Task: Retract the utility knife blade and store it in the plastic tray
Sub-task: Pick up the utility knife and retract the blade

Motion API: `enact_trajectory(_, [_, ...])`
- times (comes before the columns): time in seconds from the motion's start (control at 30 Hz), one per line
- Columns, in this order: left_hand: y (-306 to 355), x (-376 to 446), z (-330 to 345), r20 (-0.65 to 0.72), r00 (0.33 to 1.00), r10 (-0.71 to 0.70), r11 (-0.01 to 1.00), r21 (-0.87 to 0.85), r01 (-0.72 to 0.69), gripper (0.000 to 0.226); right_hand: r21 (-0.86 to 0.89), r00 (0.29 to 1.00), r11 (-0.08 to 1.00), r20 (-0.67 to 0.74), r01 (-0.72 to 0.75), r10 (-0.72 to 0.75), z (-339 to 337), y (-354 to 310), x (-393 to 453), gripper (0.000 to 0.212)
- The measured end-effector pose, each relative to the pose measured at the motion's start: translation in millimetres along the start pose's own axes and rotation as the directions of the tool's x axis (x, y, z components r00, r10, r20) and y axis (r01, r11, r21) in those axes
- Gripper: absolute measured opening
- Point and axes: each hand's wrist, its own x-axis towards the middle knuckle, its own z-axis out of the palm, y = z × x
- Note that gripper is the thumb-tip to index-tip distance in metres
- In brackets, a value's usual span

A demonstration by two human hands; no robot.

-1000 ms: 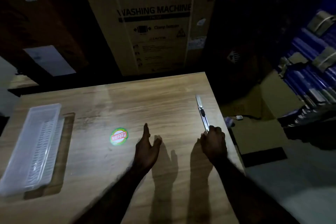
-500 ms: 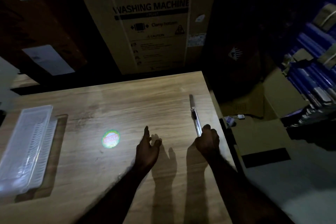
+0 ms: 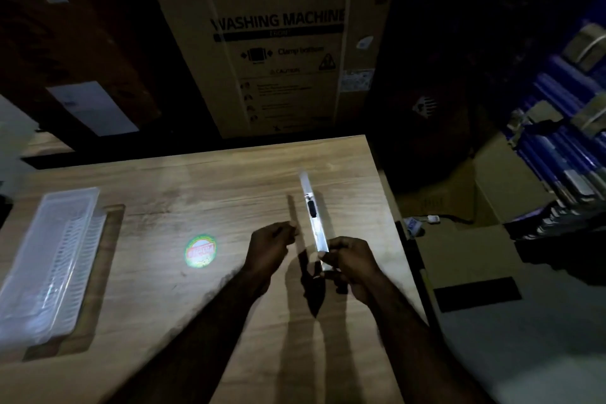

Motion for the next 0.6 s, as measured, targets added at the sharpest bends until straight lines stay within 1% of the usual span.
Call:
enact_trajectory(0.1, [27,-4,-2,0.023,0.999,0.033,0.996,-0.078,-0.031,0.016,0.072,0.993,0.996,0.105,0.049,-0.057,14,-13,-18,0.012])
enact_trajectory(0.17, [44,-7,-7,0.014,0.997,0.082,0.990,-0.114,-0.079,0.017,0.100,0.986,0.992,0.142,0.072,-0.086,22,-20,-28,0.012])
enact_trajectory(0.27, [63,-12,-17,-0.025,0.985,0.169,0.976,-0.136,-0.170,0.019,0.097,0.975,0.990,0.183,0.106,-0.123,32,-31,-43,0.010])
enact_trajectory(0.33, [70,-16,-27,-0.033,0.978,0.207,0.968,-0.137,-0.209,0.019,0.084,0.969,0.988,0.204,0.129,-0.143,39,-37,-51,0.009])
enact_trajectory(0.47, [76,-26,-46,-0.034,0.972,0.234,0.963,-0.131,-0.237,0.011,0.058,0.958,0.985,0.229,0.164,-0.173,51,-42,-65,0.014])
enact_trajectory(0.6, [79,-37,-62,-0.023,0.970,0.242,0.961,-0.134,-0.243,0.016,0.060,0.949,0.977,0.234,0.202,-0.211,63,-45,-80,0.017])
